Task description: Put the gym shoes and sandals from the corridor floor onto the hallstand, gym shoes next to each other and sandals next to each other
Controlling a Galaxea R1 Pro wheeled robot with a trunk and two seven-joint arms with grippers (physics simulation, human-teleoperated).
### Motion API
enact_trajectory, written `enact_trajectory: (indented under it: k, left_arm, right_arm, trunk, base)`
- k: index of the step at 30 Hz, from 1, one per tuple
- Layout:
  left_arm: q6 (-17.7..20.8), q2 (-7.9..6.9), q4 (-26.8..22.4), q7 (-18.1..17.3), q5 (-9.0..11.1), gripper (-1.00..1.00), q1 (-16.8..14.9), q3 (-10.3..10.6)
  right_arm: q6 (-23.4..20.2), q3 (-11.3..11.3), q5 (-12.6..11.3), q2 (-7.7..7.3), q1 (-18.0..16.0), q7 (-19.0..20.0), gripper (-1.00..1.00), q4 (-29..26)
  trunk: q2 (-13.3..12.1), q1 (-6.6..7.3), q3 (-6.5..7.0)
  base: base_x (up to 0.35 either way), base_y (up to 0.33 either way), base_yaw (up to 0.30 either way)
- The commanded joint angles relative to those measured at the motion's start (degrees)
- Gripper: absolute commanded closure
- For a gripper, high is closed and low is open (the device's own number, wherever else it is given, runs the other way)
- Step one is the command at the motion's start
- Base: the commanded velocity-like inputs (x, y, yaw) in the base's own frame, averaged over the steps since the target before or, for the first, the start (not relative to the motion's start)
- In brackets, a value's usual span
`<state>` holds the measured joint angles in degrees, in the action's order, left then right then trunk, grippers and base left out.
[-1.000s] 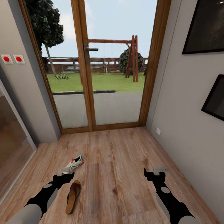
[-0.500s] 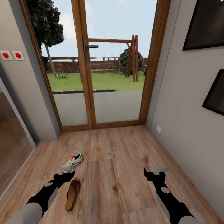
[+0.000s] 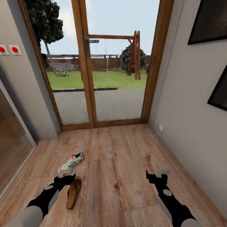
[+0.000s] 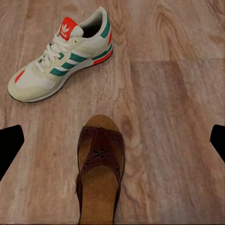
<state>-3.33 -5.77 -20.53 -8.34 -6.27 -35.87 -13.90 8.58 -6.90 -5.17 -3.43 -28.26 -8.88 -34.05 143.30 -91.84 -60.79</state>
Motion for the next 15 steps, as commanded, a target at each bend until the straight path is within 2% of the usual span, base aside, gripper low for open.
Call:
enact_trajectory:
  k: [1,15]
  left_arm:
    - [-0.24,0.02,0.08,-0.36,-0.58,-1.0,-0.02,-0.5]
    - [-0.26,-0.09,0.45,-0.36,-0.5,-1.0,0.1,-0.35]
  right_arm:
    - [0.21,-0.48,-0.54,-0.08,-0.04,-0.44,-1.0,0.03]
    - [0.18,-0.27,-0.61,-0.08,-0.04,-0.48,-1.0,-0.1]
  trunk:
    - [0.04,-0.01,-0.28]
    - [0.23,-0.37,-3.38]
  base:
    - [0.0,0.0,0.0]
    - [0.0,0.0,0.0]
